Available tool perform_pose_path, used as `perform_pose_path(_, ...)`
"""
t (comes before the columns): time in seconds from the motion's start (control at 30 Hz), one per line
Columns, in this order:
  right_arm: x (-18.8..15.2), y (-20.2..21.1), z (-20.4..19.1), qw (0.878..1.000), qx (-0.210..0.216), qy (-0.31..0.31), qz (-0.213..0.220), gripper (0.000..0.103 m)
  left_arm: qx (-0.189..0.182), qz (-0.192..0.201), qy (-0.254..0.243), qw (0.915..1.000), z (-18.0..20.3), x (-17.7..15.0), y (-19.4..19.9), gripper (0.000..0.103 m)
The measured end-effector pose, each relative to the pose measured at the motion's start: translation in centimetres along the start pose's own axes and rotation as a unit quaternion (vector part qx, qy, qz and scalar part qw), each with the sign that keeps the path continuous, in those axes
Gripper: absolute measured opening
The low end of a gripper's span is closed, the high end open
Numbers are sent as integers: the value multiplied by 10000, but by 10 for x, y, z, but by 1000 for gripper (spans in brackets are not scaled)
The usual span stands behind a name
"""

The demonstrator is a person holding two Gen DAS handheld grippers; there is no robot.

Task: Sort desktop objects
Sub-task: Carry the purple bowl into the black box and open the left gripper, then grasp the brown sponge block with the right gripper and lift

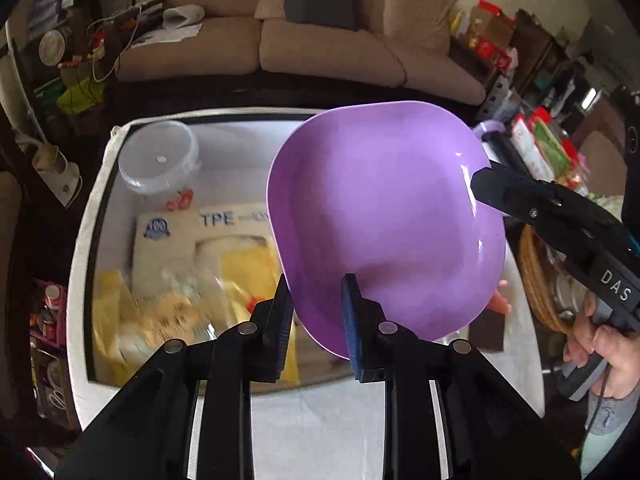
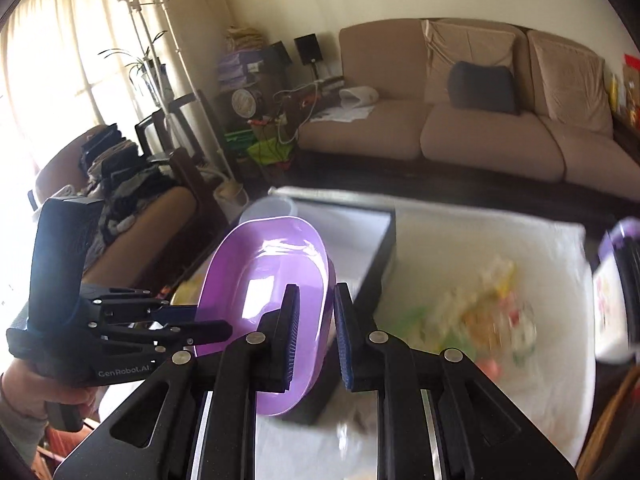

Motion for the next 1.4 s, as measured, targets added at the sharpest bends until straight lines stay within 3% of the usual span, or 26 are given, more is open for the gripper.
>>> perform_pose_path(0.17,45,-91,36,9996,-70,-274,-64,17,381,103,-53,9992,-39,63,-62,22)
perform_pose_path(0.37,50,-175,83,9984,-372,-343,-256,17,837,-54,-386,9957,-46,90,-152,22)
perform_pose_path(0.47,49,-195,92,9979,-574,-35,-309,17,1174,-389,-569,9907,-41,95,-189,25)
perform_pose_path(0.5,49,-201,94,9977,-582,61,-344,17,1281,-543,-606,9884,-39,95,-201,31)
perform_pose_path(0.63,38,-221,94,9905,-992,661,-682,19,1675,-633,-954,9792,-29,97,-229,33)
perform_pose_path(0.7,32,-227,93,9863,-1144,851,-828,17,1625,-690,-1041,9788,-20,95,-235,44)
perform_pose_path(0.73,31,-227,92,9851,-1181,943,-821,17,1596,-684,-1089,9788,-17,95,-235,50)
perform_pose_path(0.83,27,-223,90,9850,-1135,1019,-804,18,1575,-614,-1056,9799,-15,94,-231,49)
perform_pose_path(1.0,24,-198,94,9884,-1076,814,-701,20,1163,-295,-655,9906,-33,98,-197,54)
perform_pose_path(1.1,17,-180,98,9897,-1002,666,-776,29,953,-169,-415,9944,-49,91,-171,59)
perform_pose_path(1.27,0,-141,96,9916,-887,498,-799,31,788,-65,-201,9967,-63,60,-127,60)
perform_pose_path(1.4,-21,-102,88,9929,-732,408,-847,34,479,299,-53,9984,-60,30,-78,60)
Point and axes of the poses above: each gripper's, at about its wrist camera, not at the fingertips, and y roughly against the way its jaws point, z to its right, x to its top, the point moved 5 cm from there along -y, roughly the way its jaws point, and after that the axes turned 6 degrees about x, right-handed, at the moved point
